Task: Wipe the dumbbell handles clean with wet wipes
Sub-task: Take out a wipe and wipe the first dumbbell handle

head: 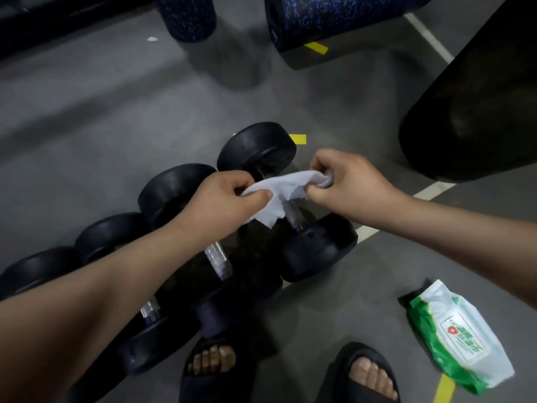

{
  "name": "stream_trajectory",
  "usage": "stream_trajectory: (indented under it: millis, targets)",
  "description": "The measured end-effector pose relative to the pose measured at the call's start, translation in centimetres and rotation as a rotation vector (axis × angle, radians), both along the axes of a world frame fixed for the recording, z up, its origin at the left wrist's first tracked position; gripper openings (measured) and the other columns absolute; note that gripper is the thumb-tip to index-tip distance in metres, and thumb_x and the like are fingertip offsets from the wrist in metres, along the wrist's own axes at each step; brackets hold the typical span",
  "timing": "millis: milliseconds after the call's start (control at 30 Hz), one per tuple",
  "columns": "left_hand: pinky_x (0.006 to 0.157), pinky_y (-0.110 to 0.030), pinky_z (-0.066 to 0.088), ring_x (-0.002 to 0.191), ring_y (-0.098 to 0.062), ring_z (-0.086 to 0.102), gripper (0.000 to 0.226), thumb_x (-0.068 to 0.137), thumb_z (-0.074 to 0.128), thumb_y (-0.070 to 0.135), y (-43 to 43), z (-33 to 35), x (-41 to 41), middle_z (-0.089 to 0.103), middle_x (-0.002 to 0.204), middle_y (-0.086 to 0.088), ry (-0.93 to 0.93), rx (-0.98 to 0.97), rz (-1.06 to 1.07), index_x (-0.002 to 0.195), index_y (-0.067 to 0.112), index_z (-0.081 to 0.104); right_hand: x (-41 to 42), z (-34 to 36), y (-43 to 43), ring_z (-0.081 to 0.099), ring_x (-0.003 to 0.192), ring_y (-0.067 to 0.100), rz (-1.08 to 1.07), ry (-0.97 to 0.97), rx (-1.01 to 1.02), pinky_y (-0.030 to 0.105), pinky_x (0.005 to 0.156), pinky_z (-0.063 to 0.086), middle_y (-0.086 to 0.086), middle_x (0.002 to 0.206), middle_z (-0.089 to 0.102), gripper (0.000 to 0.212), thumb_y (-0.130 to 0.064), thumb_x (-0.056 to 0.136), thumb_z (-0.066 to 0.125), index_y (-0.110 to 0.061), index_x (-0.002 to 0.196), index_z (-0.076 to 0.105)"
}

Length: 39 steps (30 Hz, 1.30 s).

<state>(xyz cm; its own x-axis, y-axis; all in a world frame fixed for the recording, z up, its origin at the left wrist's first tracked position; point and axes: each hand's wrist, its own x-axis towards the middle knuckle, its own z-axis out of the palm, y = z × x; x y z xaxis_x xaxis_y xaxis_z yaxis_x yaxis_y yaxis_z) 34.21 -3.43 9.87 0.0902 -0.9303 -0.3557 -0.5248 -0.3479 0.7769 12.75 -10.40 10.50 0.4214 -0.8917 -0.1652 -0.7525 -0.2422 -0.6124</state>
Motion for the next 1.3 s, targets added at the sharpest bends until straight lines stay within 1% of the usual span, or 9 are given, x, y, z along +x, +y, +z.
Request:
stream_trajectory:
  millis: [67,133,267,467,600,733,967,1133,1300]
  targets:
    - [0.060,-0.025,0.046,0.063,-0.015,0.052,0.045,0.090,0.070,0.037,-0.2,-0.3,-0.5,0.054,0.070,-0.007,0.156,0.098,0.098,0.087,-0.007,0.059,0.9,0.0,0.5,0.050,0.061,0.002,-0.075,-0.059,0.006,0.014,0.053,0.036,-0.007,0.067,0.056,0.016,-0.019,0.080,0.069,-0.020,0.077,0.053]
    - [0.081,-0.040,0.059,0.082,-0.019,0.066,0.045,0.092,0.064,0.045,-0.3,-0.5,-0.9,0.070,0.088,-0.005,0.383,0.215,0.191,0.100,0.001,0.068,1.6,0.2,1.2,0.053,0.061,0.001,-0.056,-0.120,0.056,0.015,0.053,0.038,-0.006,0.068,0.060,0.014,-0.018,0.080,0.071,-0.020,0.079,0.057]
    - [0.096,-0.046,0.056,0.110,-0.030,0.069,0.041,0.102,0.047,0.038,0.1,-0.6,-1.6,0.073,0.115,-0.014,0.754,0.373,0.285,0.121,0.009,0.068,1.5,0.1,2.4,0.062,0.083,0.001,0.193,-0.140,0.299,0.012,0.072,0.047,-0.008,0.097,0.067,0.029,-0.014,0.081,0.066,-0.022,0.108,0.071]
    - [0.093,-0.043,0.058,0.104,-0.032,0.071,0.025,0.098,0.050,-0.003,1.3,-1.5,-1.2,0.074,0.109,-0.017,0.569,0.251,0.148,0.113,0.005,0.069,0.7,-0.1,1.5,0.068,0.087,0.007,-0.041,-0.267,0.358,0.022,0.081,0.053,-0.006,0.097,0.073,0.034,0.000,0.085,0.051,-0.021,0.103,0.071]
    - [0.093,-0.041,0.058,0.106,-0.033,0.070,0.024,0.098,0.053,-0.003,1.6,-1.3,-1.7,0.071,0.114,-0.022,0.684,0.247,0.163,0.120,-0.001,0.063,0.8,-0.7,1.3,0.069,0.091,0.005,0.049,-0.210,0.459,0.025,0.082,0.055,-0.009,0.100,0.073,0.026,-0.033,0.086,0.076,-0.026,0.109,0.066]
    - [0.083,-0.035,0.061,0.095,-0.030,0.072,0.017,0.097,0.063,0.008,1.5,-1.6,-1.9,0.073,0.105,-0.018,0.602,0.256,0.276,0.110,-0.002,0.063,0.8,-0.9,1.7,0.057,0.063,0.002,-0.004,-0.227,0.288,0.018,0.061,0.046,-0.002,0.079,0.068,0.014,-0.015,0.086,0.072,-0.019,0.089,0.060]
    - [0.081,-0.034,0.058,0.095,-0.029,0.073,0.028,0.097,0.057,0.029,1.1,-1.0,-1.6,0.074,0.106,-0.014,0.879,0.398,0.403,0.110,0.006,0.067,0.2,-1.7,2.2,0.057,0.077,0.007,0.179,-0.212,0.006,0.015,0.068,0.040,-0.005,0.088,0.058,0.023,-0.001,0.076,0.065,-0.017,0.090,0.073]
    - [0.083,-0.029,0.059,0.101,-0.026,0.073,0.024,0.096,0.060,0.002,1.4,-1.5,-1.4,0.072,0.114,-0.017,0.673,0.248,0.312,0.120,0.000,0.062,0.5,-1.2,2.2,0.067,0.086,0.008,0.053,-0.269,0.238,0.018,0.077,0.051,-0.006,0.096,0.071,0.023,-0.014,0.081,0.065,-0.020,0.101,0.074]
    - [0.085,-0.031,0.058,0.103,-0.026,0.072,0.029,0.096,0.062,0.002,1.4,-1.4,-1.5,0.072,0.113,-0.016,0.770,0.236,0.355,0.124,0.006,0.060,0.7,-1.0,1.6,0.069,0.078,0.015,-0.062,-0.320,0.500,0.024,0.075,0.056,0.007,0.094,0.075,0.018,-0.010,0.089,0.073,-0.012,0.107,0.071]
